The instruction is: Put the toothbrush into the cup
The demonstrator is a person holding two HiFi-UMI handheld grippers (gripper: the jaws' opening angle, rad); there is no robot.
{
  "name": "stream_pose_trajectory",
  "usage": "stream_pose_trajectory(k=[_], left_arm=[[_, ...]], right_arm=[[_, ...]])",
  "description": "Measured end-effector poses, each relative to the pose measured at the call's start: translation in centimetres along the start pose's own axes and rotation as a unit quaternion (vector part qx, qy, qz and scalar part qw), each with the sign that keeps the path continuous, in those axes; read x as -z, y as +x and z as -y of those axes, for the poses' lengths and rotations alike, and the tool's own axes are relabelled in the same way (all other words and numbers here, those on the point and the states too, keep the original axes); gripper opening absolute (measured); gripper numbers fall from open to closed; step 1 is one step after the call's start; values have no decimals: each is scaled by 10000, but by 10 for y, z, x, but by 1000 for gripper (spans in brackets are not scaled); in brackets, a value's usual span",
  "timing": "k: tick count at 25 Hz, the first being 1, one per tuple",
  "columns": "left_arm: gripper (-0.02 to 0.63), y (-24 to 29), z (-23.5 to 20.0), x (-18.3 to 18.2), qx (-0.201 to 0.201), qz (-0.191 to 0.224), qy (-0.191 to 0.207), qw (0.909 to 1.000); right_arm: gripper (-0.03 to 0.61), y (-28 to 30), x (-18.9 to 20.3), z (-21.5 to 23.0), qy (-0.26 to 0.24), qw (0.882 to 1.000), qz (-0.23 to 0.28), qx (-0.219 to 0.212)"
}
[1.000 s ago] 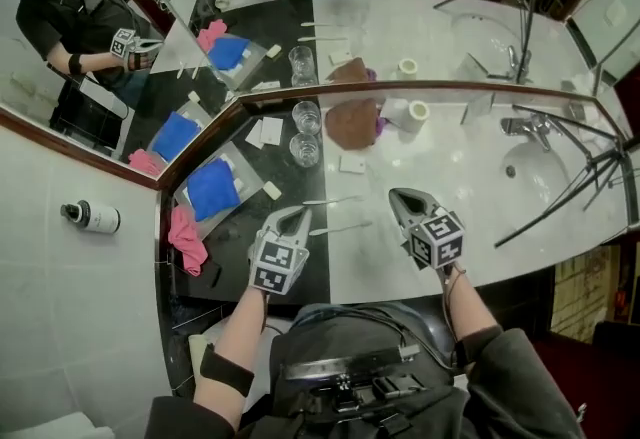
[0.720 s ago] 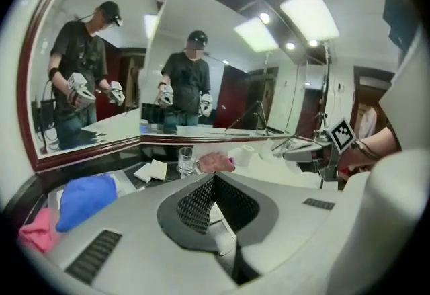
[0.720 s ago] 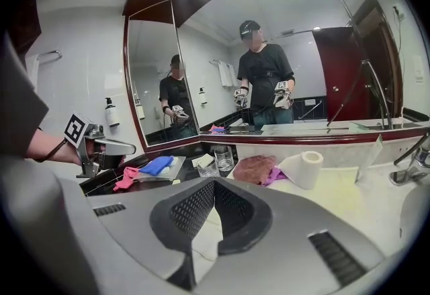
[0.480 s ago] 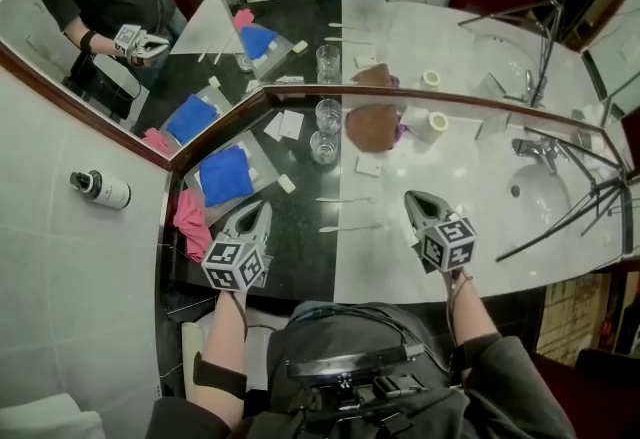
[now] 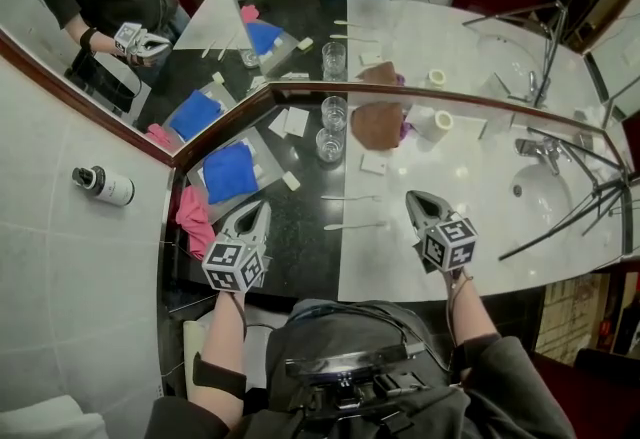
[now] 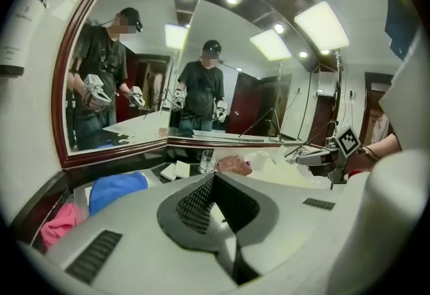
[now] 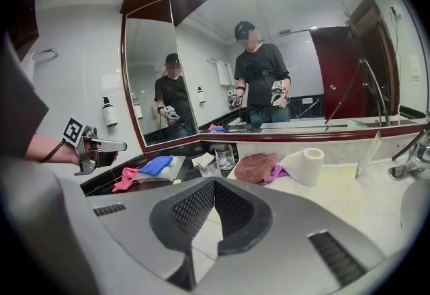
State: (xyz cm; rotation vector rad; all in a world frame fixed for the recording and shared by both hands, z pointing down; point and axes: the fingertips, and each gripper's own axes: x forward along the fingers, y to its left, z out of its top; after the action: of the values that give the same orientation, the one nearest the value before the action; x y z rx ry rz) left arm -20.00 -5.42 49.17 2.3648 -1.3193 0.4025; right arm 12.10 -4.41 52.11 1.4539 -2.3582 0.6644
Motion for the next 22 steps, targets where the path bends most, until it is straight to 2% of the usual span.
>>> stream_pose_trajectory(k=[4,11,16,22], left_arm=[[3,5,1,0,119,27,-49,9999],[3,15,-7,3,558,-118,158,9982],[3,19,-4,5,843,-291,302,9956],[3,27,9,5,709,-441,292,9961]], right_arm=[[20,2,1,2,12,10000,-22,81],[20,1,-4,-2,217,9985,169,474],[20,-3,1,-13,288,9979,170,562],[20,-4,7,-8,426,9983,229,330]])
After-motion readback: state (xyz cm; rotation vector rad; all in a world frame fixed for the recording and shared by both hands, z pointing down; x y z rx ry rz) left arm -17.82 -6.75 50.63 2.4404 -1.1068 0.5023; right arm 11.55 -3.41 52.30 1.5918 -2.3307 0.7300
